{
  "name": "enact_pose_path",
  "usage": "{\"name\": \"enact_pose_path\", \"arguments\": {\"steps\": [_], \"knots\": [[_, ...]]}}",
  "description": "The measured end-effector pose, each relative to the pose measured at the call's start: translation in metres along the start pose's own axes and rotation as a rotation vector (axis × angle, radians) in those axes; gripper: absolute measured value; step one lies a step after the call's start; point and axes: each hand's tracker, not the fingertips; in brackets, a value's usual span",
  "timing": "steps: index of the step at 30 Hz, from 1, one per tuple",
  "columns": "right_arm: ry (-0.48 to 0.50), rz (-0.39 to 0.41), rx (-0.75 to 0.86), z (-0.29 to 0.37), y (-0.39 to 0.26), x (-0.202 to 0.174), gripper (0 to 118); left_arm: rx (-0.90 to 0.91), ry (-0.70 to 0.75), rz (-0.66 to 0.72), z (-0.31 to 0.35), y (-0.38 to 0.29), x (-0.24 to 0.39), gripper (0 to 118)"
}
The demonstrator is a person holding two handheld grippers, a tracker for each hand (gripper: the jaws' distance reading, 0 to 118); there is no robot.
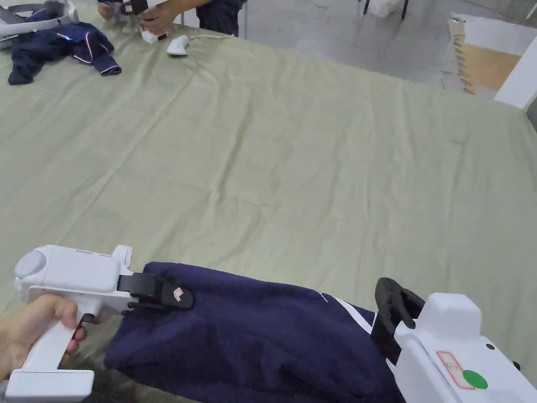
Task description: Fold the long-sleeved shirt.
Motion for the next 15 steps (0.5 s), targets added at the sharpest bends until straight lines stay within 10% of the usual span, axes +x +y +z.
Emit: {"name": "enact_pose_path", "arguments": {"steps": [15], "knots": [[-0.052, -0.037, -0.011, -0.017, -0.002, 0.021, 0, 0.318, 0.284, -0.006, 0.174, 0.068, -0.002, 15]]}}
